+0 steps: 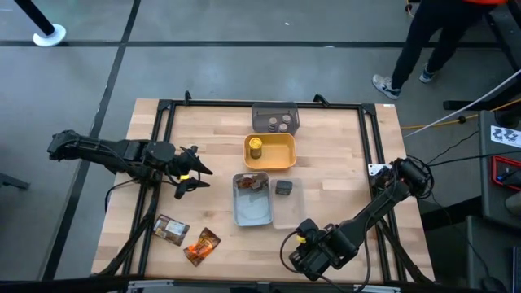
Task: Sort spices by type
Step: Put the black seasoning can into the transparent bin
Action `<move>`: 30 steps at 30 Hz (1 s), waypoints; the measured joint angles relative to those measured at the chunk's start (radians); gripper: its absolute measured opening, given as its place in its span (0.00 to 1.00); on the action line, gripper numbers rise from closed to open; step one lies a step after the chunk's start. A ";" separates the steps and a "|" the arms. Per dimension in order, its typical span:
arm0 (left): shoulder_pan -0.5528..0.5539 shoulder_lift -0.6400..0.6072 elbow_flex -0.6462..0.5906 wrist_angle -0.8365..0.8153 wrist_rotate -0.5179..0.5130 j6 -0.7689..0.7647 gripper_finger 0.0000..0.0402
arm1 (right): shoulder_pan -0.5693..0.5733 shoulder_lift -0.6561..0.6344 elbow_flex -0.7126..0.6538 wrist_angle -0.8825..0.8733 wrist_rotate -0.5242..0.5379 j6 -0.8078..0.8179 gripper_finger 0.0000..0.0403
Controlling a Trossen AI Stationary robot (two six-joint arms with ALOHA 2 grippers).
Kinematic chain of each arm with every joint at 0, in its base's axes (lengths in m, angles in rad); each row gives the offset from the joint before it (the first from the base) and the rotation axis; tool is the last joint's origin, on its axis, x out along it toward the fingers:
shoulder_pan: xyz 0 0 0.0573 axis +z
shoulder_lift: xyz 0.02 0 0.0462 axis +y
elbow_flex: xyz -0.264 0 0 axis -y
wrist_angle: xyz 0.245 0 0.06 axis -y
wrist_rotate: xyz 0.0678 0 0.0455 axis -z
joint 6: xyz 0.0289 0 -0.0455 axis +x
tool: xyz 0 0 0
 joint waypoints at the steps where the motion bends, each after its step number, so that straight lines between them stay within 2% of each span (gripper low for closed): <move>1: 0.000 0.000 0.000 0.000 0.000 0.000 0.51 | 0.000 0.002 0.000 -0.003 -0.006 0.000 0.45; 15: 0.000 0.000 0.000 -0.006 0.000 0.000 0.51 | 0.000 0.054 -0.001 0.010 -0.042 0.000 0.45; 30: 0.000 0.000 0.000 -0.007 0.000 0.005 0.51 | -0.002 0.085 -0.005 0.007 -0.006 -0.042 0.45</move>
